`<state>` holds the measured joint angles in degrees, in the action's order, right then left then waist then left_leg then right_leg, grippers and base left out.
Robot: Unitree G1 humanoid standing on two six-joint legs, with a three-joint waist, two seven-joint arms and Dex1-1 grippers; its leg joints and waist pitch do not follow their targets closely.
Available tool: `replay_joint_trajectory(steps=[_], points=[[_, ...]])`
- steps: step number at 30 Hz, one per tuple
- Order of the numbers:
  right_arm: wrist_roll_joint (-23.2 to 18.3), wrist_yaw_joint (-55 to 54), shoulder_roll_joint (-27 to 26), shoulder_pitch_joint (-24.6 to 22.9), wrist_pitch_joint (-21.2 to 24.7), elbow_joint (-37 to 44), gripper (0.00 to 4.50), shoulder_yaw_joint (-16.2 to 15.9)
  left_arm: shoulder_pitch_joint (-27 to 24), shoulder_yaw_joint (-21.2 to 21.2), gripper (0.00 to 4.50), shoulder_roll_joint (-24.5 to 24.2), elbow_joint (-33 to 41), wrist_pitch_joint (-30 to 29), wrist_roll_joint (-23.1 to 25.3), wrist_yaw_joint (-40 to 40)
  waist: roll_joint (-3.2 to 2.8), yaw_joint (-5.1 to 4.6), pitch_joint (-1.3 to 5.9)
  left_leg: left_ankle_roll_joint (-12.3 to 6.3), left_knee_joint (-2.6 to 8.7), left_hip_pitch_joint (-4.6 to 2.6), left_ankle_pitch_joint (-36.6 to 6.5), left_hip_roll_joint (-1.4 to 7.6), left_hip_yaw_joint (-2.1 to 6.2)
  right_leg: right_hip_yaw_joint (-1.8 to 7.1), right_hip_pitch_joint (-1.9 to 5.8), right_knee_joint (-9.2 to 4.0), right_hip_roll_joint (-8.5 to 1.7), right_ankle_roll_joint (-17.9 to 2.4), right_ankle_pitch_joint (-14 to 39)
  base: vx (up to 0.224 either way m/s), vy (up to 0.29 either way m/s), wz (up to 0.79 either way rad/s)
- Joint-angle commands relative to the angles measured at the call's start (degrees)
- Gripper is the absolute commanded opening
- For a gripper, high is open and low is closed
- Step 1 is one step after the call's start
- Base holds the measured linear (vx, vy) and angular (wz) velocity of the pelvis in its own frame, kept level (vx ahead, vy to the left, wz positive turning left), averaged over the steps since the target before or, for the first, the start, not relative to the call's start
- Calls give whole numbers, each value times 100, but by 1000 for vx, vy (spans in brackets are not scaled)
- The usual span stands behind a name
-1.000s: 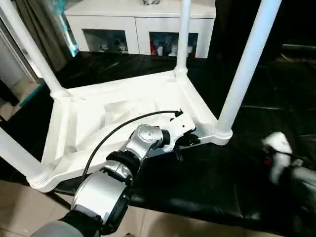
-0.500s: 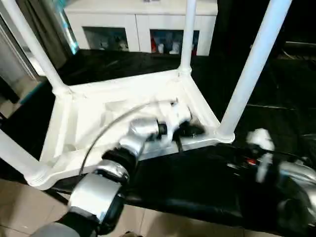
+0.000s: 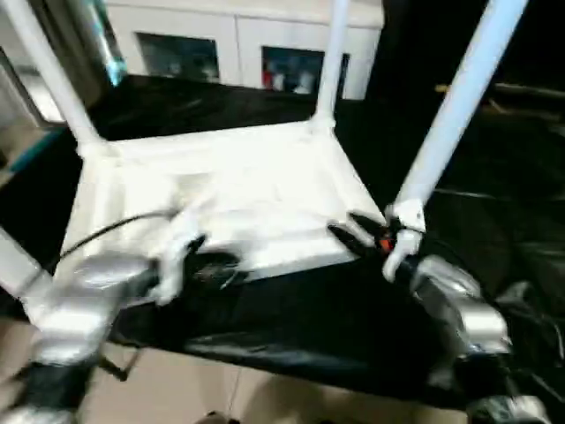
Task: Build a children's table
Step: Rotate table base
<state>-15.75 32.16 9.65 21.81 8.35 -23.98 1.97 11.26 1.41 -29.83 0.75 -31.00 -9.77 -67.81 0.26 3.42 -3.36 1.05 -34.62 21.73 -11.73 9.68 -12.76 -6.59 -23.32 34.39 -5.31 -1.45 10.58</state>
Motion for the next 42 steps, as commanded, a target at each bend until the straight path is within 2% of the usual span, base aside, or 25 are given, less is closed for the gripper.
replay_joint_trajectory(steps=[1,2,3,4,6,8,9,10,12,15,18,19,20,21,23,24,25,27,30,35,36,38,39,41,42], points=[[22,-355,-62,127,-77,-205,278,168,-98,65,231,-102,376,-307,-43,-7,-43,-28,327,15,508,-207,-909,474,231,452,200,-365,-455,-1263,1195,0,0,0],[41,-567,-137,222,-108,-351,278,223,-247,92,231,-196,520,-435,-22,14,-40,-10,322,87,508,-252,-1063,473,217,467,177,-381,-451,-1231,1281,0,0,0],[67,-737,-192,299,-147,-480,278,268,-376,95,240,-281,671,-565,-41,55,-30,-14,319,118,516,-236,-1084,478,228,477,194,-371,-462,-1228,1280,0,0,0],[84,-850,-227,352,-172,-569,278,298,-465,100,249,-335,773,-645,-55,84,-14,-53,291,161,556,-166,-1212,474,260,485,244,-374,-473,-1166,1519,0,0,0],[167,-1116,-289,457,-301,-779,278,347,-628,155,266,-400,981,-788,-117,190,-34,-54,294,263,542,-242,-1455,456,254,514,193,-426,-464,-1047,1815,0,0,0],[246,-1358,-334,575,-449,-1039,278,412,-752,216,270,-429,1163,-920,-156,394,-35,-47,303,275,538,-272,-1438,442,242,526,180,-431,-430,-1025,1725,0,0,0],[296,-1485,-343,630,-544,-1170,278,449,-821,207,288,-465,1215,-950,-143,470,-36,-47,309,285,532,-271,-1411,445,236,528,174,-410,-430,-1045,1639,0,0,0],[303,-1545,-348,661,-593,-1244,278,478,-860,199,300,-481,1227,-935,-110,511,-18,-65,310,239,538,-209,-1325,431,256,531,225,-395,-432,-1048,1541,0,0,0],[318,-1650,-323,719,-662,-1388,278,527,-913,174,311,-486,1162,-815,45,642,-10,-62,328,164,516,-225,-1208,418,240,532,223,-381,-413,-1038,1396,0,0,0],[340,-1804,-223,805,-804,-1600,278,596,-842,189,345,-405,984,-537,278,1026,-13,-56,335,103,503,-223,-1110,416,235,528,228,-374,-412,-1057,1283,0,0,0],[354,-1908,-83,883,-929,-1762,278,706,-652,214,355,-322,852,-361,339,1306,-9,-48,344,77,489,-216,-1075,405,228,525,240,-362,-401,-1069,1190,0,0,0],[384,-1950,12,932,-1009,-1870,278,756,-564,197,373,-302,819,-277,338,1401,-44,-37,347,93,487,-226,-1100,410,233,521,233,-363,-407,-1072,1214,0,0,0],[391,-1959,73,962,-1055,-1943,278,786,-521,178,383,-295,807,-246,329,1456,-31,-27,346,119,474,-266,-1162,404,209,520,204,-379,-383,-1071,1237,0,0,0],[386,-1994,198,1012,-1101,-2059,278,858,-449,148,390,-264,744,-78,344,1516,-26,-15,346,130,469,-273,-1185,400,208,521,205,-375,-386,-1099,1227,0,0,0],[378,-2026,353,1064,-1150,-2188,278,943,-384,131,397,-197,701,88,357,1568,-39,-2,354,126,466,-250,-1135,397,212,518,229,-367,-383,-1068,1161,0,0,0],[371,-2033,443,1096,-1189,-2270,278,988,-352,127,422,-152,696,138,357,1604,-35,-2,366,122,462,-230,-1056,393,222,506,255,-346,-379,-1079,1061,0,0,0],[372,-2044,535,1121,-1214,-2334,278,1025,-334,131,422,-110,704,172,328,1608,-66,8,373,128,455,-234,-1023,394,223,506,259,-333,-380,-1091,985,0,0,0],[367,-2073,722,1169,-1282,-2468,278,1079,-340,136,433,-61,723,216,236,1583,-36,-9,392,48,434,-182,-857,374,225,501,301,-294,-381,-1170,711,0,0,0],[352,-2102,923,1232,-1334,-2608,278,1163,-470,152,444,-167,786,162,163,1492,-8,-48,400,-134,400,-140,-771,362,226,497,322,-294,-401,-1269,650,0,0,0],[331,-1982,1173,1361,-1473,-2887,278,1236,-1209,302,444,-744,1384,-214,-342,876,-16,-70,380,-278,377,-145,-807,363,213,489,296,-296,-374,-1350,849,0,0,0],[361,-1897,1168,1330,-1507,-2887,278,1197,-1492,433,444,-922,1600,-412,-553,655,-30,-74,368,-273,382,-170,-876,366,209,484,273,-315,-352,-1336,952,0,0,0],[372,-1847,1144,1287,-1519,-2846,278,1165,-1598,513,444,-981,1666,-499,-632,600,-43,-93,347,-224,405,-169,-1042,384,216,480,263,-328,-346,-1325,1138,0,0,0],[397,-1820,1105,1211,-1528,-2759,278,1117,-1695,625,444,-1025,1709,-565,-695,569,8,-105,332,-183,405,-189,-1177,380,205,487,240,-356,-339,-1295,1288,0,0,0],[407,-1795,1062,1139,-1570,-2687,278,1077,-1762,739,444,-1051,1709,-587,-747,571,-20,-107,313,-146,422,-182,-1292,386,225,495,244,-378,-359,-1237,1497,0,0,0],[331,-1763,916,952,-1617,-2445,278,1060,-1796,1072,444,-948,1536,-461,-922,675,-3,-111,301,-117,419,-199,-1384,379,226,498,232,-399,-357,-1182,1649,0,0,0]])
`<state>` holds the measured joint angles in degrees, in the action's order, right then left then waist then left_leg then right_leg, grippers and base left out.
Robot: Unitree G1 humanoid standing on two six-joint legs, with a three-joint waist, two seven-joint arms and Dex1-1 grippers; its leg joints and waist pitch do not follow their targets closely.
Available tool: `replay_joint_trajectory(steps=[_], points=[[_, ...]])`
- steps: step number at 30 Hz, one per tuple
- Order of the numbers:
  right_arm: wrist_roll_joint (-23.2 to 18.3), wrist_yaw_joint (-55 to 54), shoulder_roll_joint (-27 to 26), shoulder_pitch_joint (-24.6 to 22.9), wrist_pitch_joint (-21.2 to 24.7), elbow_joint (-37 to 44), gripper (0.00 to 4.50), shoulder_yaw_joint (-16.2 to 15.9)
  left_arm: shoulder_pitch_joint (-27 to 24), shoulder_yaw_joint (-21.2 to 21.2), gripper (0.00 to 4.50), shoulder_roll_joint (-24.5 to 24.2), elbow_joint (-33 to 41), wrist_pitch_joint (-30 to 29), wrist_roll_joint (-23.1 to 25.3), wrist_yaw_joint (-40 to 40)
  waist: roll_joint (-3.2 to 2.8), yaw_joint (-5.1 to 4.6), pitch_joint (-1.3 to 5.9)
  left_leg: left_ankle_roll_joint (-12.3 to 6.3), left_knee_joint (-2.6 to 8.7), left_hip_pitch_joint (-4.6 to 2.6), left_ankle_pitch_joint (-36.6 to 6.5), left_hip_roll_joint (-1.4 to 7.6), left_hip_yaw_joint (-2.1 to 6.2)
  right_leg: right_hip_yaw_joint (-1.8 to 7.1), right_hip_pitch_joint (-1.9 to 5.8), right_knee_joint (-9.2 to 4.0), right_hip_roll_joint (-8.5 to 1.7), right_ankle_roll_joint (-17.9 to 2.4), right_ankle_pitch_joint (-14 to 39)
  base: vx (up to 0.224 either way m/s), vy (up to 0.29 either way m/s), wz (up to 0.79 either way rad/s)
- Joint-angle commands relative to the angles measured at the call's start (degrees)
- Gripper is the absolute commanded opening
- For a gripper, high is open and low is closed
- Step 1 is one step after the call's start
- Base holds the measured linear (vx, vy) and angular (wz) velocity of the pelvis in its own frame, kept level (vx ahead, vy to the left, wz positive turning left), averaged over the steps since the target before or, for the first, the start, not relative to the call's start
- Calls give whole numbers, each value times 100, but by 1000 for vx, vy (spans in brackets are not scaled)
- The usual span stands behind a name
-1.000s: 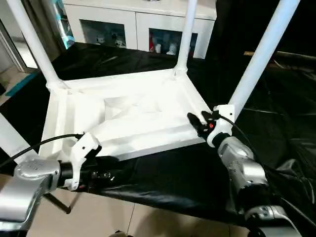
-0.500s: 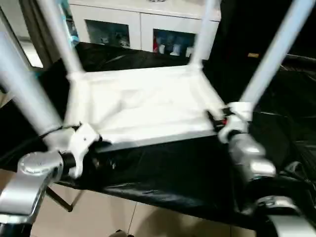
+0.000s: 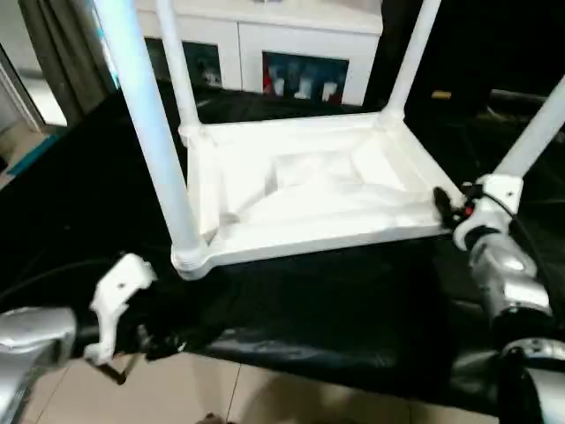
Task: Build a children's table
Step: Rotate table base
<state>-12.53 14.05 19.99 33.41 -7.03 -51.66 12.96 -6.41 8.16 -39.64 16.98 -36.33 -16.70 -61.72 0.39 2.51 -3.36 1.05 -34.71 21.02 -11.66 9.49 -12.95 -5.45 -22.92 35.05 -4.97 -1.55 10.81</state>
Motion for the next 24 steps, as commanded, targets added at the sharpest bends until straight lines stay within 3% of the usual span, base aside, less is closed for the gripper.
replay_joint_trajectory(steps=[1,4,7,9,12,15,16,17,21,24], points=[[-41,62,-199,-299,-106,445,278,-32,-29,586,444,112,-207,174,-371,131,-23,-13,297,-117,423,-114,-1391,384,240,394,199,-473,-399,-1131,1659,0,0,0],[-202,-27,-501,-683,-207,974,278,33,61,1163,444,388,-850,930,-601,279,-32,-36,305,-111,458,-107,-1397,387,279,387,202,-498,-384,-996,1678,0,0,0],[-232,-125,-635,-936,-288,1274,278,44,77,1284,444,451,-1104,1190,-615,323,-44,-46,315,-78,480,-126,-1464,412,290,390,189,-481,-388,-948,1653,0,0,0],[-239,-446,-836,-1192,-346,1437,278,131,437,1367,444,921,-1422,1480,-734,685,-79,-44,306,3,486,-170,-1545,419,268,407,151,-481,-377,-1011,1509,0,0,0],[-187,-636,-912,-1257,-382,1446,278,161,639,1316,444,1117,-1535,1623,-695,875,-62,-42,320,89,499,-132,-1595,415,292,406,198,-468,-407,-999,1512,0,0,0],[11,-930,-1004,-1344,-191,1555,278,130,1043,1122,444,1529,-1804,1881,-629,1218,-56,-62,326,47,483,-122,-1494,405,279,411,209,-466,-405,-973,1385,0,0,0],[17,-938,-1006,-1349,-183,1562,278,128,1053,1114,444,1537,-1814,1892,-630,1222,-60,-51,333,42,472,-134,-1452,396,271,407,202,-469,-402,-985,1365,0,0,0],[69,-992,-1030,-1381,-102,1629,278,95,1164,1030,444,1615,-1920,1990,-632,1260,-50,-49,335,5,473,-91,-1353,390,281,409,232,-462,-412,-970,1315,0,0,0],[87,-940,-1066,-1335,141,1598,278,-19,1520,849,444,1842,-2125,2149,-581,1292,-38,-64,359,-65,450,-93,-1191,395,276,404,243,-435,-414,-1003,1161,0,0,0],[186,-728,-1012,-1172,448,1320,278,-244,1646,626,444,1984,-1730,1724,-1085,990,-21,-67,365,-110,437,-64,-1048,402,276,396,279,-407,-430,-1109,1057,0,0,0]])
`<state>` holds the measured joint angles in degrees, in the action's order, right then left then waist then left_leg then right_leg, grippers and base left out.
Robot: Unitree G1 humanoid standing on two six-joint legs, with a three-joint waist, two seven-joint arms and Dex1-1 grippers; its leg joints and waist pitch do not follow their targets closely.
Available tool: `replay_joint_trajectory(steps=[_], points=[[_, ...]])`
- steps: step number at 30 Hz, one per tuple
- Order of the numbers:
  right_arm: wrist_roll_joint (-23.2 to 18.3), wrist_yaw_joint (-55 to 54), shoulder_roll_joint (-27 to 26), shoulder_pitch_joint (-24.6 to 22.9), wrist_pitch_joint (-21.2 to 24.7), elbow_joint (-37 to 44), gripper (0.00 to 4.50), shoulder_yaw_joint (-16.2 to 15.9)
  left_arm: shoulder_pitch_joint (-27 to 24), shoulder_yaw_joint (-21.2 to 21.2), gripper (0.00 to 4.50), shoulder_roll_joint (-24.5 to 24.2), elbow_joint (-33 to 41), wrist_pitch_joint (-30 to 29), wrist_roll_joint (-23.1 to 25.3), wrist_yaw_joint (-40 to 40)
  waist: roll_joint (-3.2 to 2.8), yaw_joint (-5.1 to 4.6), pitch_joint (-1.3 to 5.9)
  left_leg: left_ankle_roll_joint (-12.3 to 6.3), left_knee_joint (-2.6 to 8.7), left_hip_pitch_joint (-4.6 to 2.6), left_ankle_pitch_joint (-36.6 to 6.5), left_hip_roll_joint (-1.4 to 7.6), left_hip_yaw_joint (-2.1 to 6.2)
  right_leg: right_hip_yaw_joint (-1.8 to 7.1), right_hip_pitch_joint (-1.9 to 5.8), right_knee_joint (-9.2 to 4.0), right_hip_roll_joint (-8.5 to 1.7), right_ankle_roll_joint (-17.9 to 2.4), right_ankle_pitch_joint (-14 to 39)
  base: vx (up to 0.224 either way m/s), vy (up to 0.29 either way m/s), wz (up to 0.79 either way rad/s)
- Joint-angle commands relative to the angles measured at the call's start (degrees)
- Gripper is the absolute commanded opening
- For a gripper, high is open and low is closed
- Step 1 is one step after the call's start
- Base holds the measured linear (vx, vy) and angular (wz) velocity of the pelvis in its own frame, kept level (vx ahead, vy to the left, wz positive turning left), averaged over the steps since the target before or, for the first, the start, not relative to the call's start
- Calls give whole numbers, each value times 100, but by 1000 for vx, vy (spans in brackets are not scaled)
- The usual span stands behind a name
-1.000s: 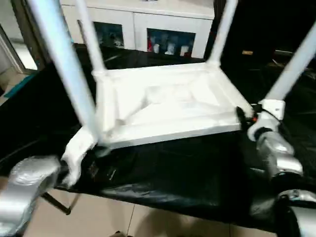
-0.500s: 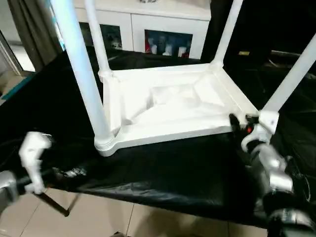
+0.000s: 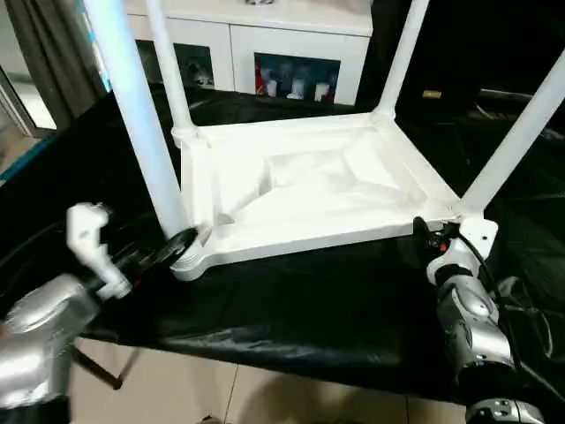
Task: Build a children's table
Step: Rotate table base
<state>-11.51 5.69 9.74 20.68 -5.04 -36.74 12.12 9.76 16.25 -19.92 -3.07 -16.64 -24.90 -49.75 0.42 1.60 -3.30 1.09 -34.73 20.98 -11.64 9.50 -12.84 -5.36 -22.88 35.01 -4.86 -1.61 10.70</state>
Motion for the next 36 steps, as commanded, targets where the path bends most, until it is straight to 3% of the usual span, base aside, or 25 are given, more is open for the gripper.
replay_joint_trajectory(steps=[1,2,6,9,10,12,16,18,20,21,23,27,29,30,31,34,36], points=[[84,108,13,101,249,-173,278,-161,29,-183,444,11,275,-245,-265,-207,-30,22,362,-103,431,-56,-1033,398,261,385,274,-388,-441,-1120,1056,0,0,0],[113,166,26,154,324,-255,278,-214,-10,-299,444,7,515,-508,-485,-385,-40,15,355,-109,433,-94,-1112,405,249,385,233,-413,-420,-1124,1104,0,0,0],[249,453,49,417,433,-568,278,-399,-202,-983,444,-300,1300,-1243,-1079,-1181,-48,25,355,-81,435,-123,-1141,408,234,380,210,-375,-393,-1234,1102,0,0,0],[322,613,73,552,536,-695,278,-507,-159,-1216,444,-419,1541,-1620,-1383,-1410,-33,24,346,-48,434,-98,-1130,397,227,398,231,-371,-403,-1242,1076,0,0,0],[353,673,68,633,547,-773,278,-547,-106,-1351,444,-464,1673,-1858,-1586,-1550,12,23,346,-31,428,-103,-1136,394,226,402,241,-381,-412,-1204,1165,0,0,0],[372,768,52,786,603,-913,278,-600,57,-1536,444,-447,1786,-2173,-1802,-1631,11,20,333,23,422,-119,-1231,382,229,404,236,-409,-416,-1129,1493,0,0,0],[418,882,-36,983,611,-1115,278,-682,445,-1735,444,-146,1549,-2092,-1574,-1500,7,21,330,94,414,-134,-1316,380,241,405,230,-461,-422,-983,1793,0,0,0],[433,1050,-143,1125,589,-1228,278,-755,729,-1901,444,3,1311,-2061,-1479,-1466,6,2,338,120,421,-118,-1370,381,260,396,238,-475,-427,-948,1930,0,0,0],[406,1205,-239,1208,621,-1267,278,-809,903,-2072,444,82,1211,-2087,-1495,-1506,5,-24,328,132,440,-57,-1363,390,289,391,284,-464,-437,-899,1996,0,0,0],[395,1246,-263,1227,636,-1276,278,-821,942,-2117,444,102,1200,-2104,-1512,-1521,7,-24,336,136,433,-71,-1382,387,287,389,277,-473,-433,-876,2033,0,0,0],[293,1543,-429,1321,754,-1299,278,-865,1195,-2372,444,322,1068,-2102,-1485,-1565,-23,-37,348,127,419,-97,-1368,382,279,398,259,-466,-429,-953,1898,0,0,0],[348,1676,-510,1360,471,-1264,278,-943,1435,-2585,444,637,787,-1903,-1269,-1553,8,-73,377,42,397,-55,-1204,396,276,404,298,-461,-469,-1091,1645,0,0,0],[349,1643,-503,1370,363,-1260,278,-921,1472,-2612,444,667,734,-1864,-1232,-1544,3,-87,375,-3,399,-46,-1097,396,280,391,302,-441,-446,-1128,1549,0,0,0],[314,1271,-400,1404,-33,-1198,278,-677,1541,-2639,444,708,608,-1727,-1136,-1489,-40,-86,386,-10,386,-73,-1048,393,267,392,279,-446,-438,-1141,1414,0,0,0],[309,1090,-308,1419,-190,-1190,278,-535,1562,-2650,444,704,563,-1685,-1122,-1487,-34,-86,392,-13,386,-79,-1020,387,263,386,267,-437,-421,-1154,1340,0,0,0],[419,663,-60,1443,-303,-1302,278,-342,1585,-2643,444,689,497,-1641,-1117,-1509,-38,-68,384,-12,390,-86,-1029,389,249,376,276,-419,-404,-1196,1212,0,0,0],[687,179,256,1483,-143,-1657,278,-365,1595,-2620,444,676,464,-1628,-1104,-1560,-62,-32,383,-2,377,-95,-1040,358,233,368,277,-431,-386,-1163,1259,0,0,0]])
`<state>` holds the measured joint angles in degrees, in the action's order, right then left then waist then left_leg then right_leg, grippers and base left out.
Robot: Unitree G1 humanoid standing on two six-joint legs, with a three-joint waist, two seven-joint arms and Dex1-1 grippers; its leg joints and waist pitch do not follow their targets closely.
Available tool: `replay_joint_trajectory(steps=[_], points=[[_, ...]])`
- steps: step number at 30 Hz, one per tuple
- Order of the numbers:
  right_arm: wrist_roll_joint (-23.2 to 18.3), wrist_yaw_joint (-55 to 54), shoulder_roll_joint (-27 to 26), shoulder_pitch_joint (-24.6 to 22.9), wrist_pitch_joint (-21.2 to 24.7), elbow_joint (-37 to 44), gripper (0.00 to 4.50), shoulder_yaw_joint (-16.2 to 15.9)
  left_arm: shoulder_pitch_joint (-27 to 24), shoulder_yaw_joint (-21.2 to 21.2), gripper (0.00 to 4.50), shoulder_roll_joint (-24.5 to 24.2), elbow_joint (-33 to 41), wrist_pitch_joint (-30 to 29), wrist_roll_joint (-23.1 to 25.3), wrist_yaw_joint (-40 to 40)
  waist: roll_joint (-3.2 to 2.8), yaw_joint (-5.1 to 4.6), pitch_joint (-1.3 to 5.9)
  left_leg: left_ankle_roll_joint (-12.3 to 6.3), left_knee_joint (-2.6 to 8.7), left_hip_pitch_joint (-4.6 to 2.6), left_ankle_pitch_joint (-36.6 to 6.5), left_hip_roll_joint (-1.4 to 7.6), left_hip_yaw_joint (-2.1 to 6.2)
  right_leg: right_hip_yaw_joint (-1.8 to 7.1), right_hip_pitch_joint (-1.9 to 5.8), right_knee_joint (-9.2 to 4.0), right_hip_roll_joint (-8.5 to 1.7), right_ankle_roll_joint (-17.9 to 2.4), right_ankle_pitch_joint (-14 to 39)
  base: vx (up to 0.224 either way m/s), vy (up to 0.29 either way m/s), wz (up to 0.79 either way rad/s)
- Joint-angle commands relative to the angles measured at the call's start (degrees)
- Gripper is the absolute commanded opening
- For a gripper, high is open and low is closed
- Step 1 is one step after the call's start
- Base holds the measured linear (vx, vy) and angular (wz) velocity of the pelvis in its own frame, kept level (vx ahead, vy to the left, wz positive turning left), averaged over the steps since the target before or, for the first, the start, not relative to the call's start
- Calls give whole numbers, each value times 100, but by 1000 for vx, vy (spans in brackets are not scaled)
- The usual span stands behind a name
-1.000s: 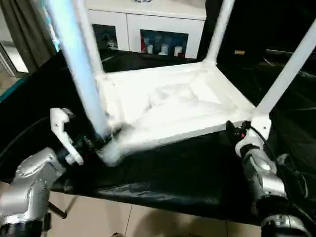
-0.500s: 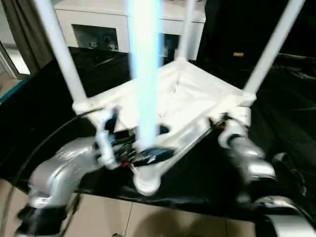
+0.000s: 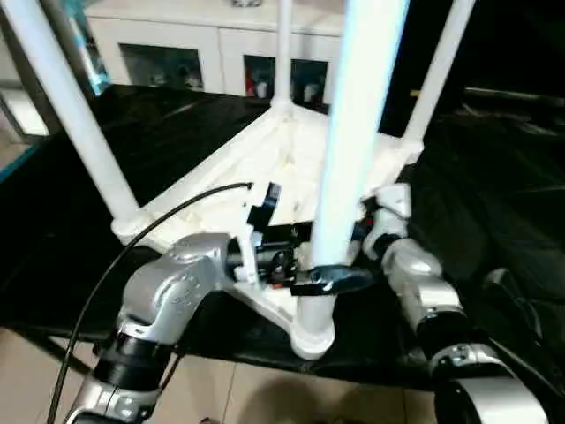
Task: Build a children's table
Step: Rotate table base
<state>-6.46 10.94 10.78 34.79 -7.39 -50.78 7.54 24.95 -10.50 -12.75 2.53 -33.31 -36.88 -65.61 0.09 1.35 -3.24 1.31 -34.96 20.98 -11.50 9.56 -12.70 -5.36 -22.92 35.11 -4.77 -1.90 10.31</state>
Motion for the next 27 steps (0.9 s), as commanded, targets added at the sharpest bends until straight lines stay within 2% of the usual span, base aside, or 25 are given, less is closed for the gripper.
replay_joint_trajectory(steps=[1,4,5,7,10,13,14,17,18,20,21,23,27], points=[[283,-518,268,87,162,-401,278,58,80,64,444,-42,-108,43,104,1,-20,-4,379,-1,396,-97,-1040,351,223,364,278,-437,-392,-1119,1320,0,0,0],[346,-645,369,117,254,-573,278,11,83,51,444,-68,-117,51,93,-46,-11,26,373,-42,385,-76,-1147,333,223,363,292,-471,-415,-1002,1577,0,0,0],[390,-670,415,150,331,-701,278,-49,85,22,444,-96,-112,51,79,-94,-9,1,373,-56,384,-54,-1160,327,231,353,304,-480,-409,-972,1652,0,0,0],[414,-617,399,199,423,-825,278,-113,91,-11,444,-107,-108,66,72,-129,-15,-19,377,-87,376,-61,-1205,327,232,348,288,-489,-406,-972,1726,0,0,0],[403,-444,309,250,496,-917,278,-170,102,-41,444,-96,-104,74,57,-149,-30,-41,382,-135,374,-53,-1173,348,239,348,289,-475,-407,-1055,1625,0,0,0],[287,-36,96,337,421,-987,278,-158,129,-78,444,-57,-105,87,36,-194,-59,-71,390,-197,378,-34,-1112,367,249,348,303,-441,-414,-1180,1432,0,0,0],[303,128,-3,385,339,-1030,278,-180,144,-104,444,-20,-111,99,38,-215,-75,-80,393,-211,375,-50,-1081,376,243,353,295,-434,-420,-1258,1351,0,0,0],[318,200,-62,396,310,-1019,278,-219,157,-146,444,29,-114,115,47,-221,-72,-91,397,-241,375,-28,-959,379,243,352,324,-406,-416,-1333,1118,0,0,0],[318,236,-101,404,284,-1018,278,-244,169,-184,444,66,-125,137,62,-231,-58,-95,400,-251,373,-27,-942,377,242,351,327,-406,-417,-1339,1099,0,0,0],[337,288,-163,414,253,-1020,278,-306,202,-261,444,150,-174,213,121,-227,-72,-95,398,-264,372,-34,-939,382,240,354,324,-406,-421,-1362,1088,0,0,0],[348,305,-184,417,245,-1022,278,-333,217,-292,444,185,-198,248,151,-221,-55,-102,400,-277,371,-33,-938,383,236,357,320,-410,-421,-1365,1093,0,0,0],[435,336,-245,427,201,-1047,278,-436,333,-429,444,372,-435,552,406,-128,-59,-97,392,-265,367,-40,-991,375,232,357,320,-439,-416,-1333,1206,0,0,0],[442,450,-306,449,147,-1078,278,-396,541,-442,444,557,-855,896,693,100,-46,-122,400,-259,361,-20,-1035,378,247,363,347,-438,-443,-1322,1261,0,0,0]])
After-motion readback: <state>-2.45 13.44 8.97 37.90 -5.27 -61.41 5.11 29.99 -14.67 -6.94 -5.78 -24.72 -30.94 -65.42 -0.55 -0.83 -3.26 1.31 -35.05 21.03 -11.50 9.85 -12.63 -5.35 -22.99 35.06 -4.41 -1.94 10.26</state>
